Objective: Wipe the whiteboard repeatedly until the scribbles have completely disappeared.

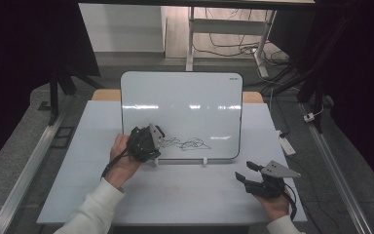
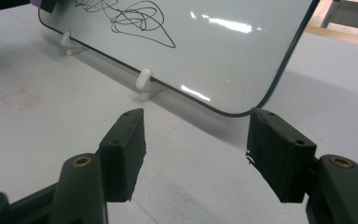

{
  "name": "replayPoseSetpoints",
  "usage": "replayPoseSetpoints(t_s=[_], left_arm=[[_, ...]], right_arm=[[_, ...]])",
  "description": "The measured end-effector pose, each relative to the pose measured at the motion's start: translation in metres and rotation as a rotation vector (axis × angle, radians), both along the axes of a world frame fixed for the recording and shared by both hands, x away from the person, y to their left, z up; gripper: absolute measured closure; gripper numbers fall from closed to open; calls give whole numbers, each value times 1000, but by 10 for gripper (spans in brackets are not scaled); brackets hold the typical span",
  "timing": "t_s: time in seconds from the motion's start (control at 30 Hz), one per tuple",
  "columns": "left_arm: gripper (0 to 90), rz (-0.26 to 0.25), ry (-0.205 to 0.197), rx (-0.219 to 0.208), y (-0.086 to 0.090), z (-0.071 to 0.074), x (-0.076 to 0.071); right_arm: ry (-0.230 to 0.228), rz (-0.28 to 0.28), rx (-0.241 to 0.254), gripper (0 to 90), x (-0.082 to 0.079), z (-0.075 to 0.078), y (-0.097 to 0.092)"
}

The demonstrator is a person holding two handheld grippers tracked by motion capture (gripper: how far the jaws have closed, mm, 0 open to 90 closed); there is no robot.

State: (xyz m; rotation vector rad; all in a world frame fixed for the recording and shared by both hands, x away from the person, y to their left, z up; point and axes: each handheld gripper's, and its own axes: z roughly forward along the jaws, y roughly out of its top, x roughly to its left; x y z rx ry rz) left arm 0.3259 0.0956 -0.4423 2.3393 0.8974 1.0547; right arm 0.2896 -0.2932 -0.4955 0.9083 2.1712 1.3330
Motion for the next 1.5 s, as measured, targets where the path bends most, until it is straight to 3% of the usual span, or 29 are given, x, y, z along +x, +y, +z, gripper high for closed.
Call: replayPoseSetpoints(t_s=[0.17,0.37,0.5,0.67,0.8,0.9,0.97,1.1,1.33,1.4,1.5], left_arm=[[402,-15,44,-9,-5,-10,8],[402,-22,36,-10,-10,-13,11],[403,-83,23,4,-22,-19,9],[403,-155,-15,40,-49,-27,6],[404,-221,-9,48,-69,-32,5],[404,-276,19,31,-78,-35,4],[404,-271,-4,75,-82,-38,1],[405,-194,-36,86,-68,-29,3],[406,-17,-69,-21,3,-11,14],[406,4,-65,-51,16,-10,13],[406,-7,-61,-42,20,-14,10]], right_arm=[[2,0,1,368,0,-1,-1],[3,4,5,369,-1,-2,-1],[3,4,8,369,-1,-2,-1],[2,6,8,369,-2,-2,0],[0,2,8,369,-2,-1,-1],[-4,0,10,370,-1,-1,-2],[-2,-1,14,369,-1,-1,-3],[-6,-4,15,370,-1,-1,-4],[-8,-6,15,370,-1,0,-4],[-9,-7,15,370,-1,0,-4],[-6,-8,16,370,0,-1,-4]])
